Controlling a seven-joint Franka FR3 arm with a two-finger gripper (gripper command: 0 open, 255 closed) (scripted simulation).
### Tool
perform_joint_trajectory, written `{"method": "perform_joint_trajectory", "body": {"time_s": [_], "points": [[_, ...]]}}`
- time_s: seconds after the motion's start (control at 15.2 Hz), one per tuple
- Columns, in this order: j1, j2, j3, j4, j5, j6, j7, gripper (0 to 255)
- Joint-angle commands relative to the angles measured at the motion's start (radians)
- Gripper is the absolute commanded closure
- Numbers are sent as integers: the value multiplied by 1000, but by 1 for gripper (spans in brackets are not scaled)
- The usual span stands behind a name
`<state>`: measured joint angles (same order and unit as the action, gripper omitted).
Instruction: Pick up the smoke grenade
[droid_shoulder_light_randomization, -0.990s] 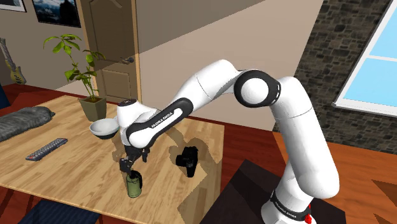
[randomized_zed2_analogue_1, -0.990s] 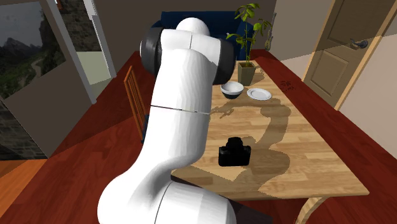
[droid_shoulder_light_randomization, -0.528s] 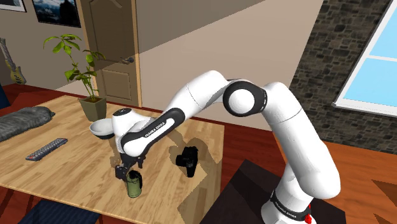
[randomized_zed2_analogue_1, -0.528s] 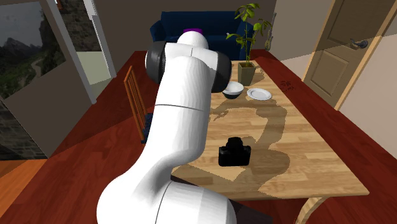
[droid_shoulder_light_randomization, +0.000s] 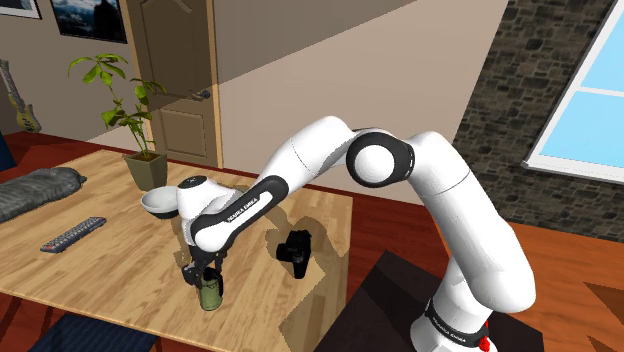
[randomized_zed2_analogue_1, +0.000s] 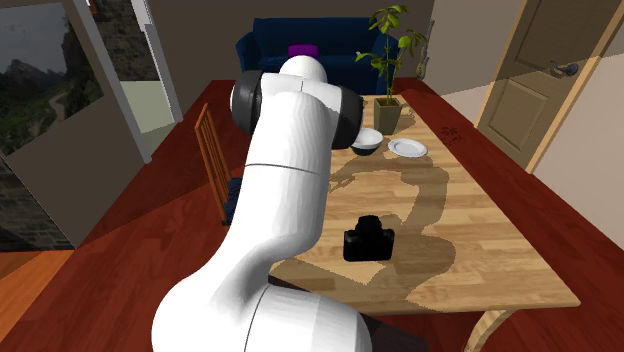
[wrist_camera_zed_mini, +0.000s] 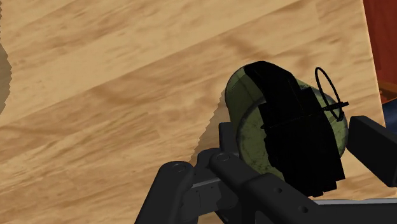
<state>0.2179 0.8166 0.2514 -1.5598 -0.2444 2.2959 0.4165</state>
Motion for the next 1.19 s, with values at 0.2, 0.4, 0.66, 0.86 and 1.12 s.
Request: {"method": "perform_joint_trajectory", "body": {"time_s": [0.2,0.4,0.66,0.86,1.12], "points": [[0,1,0,0,0,-1,0,255],[-2,-9,2,-5,2,-7,-1,255],[-7,-48,10,-12,11,-37,-5,255],[-11,-75,16,-15,17,-62,-9,255],[-16,-109,24,-16,26,-95,-14,255]]}}
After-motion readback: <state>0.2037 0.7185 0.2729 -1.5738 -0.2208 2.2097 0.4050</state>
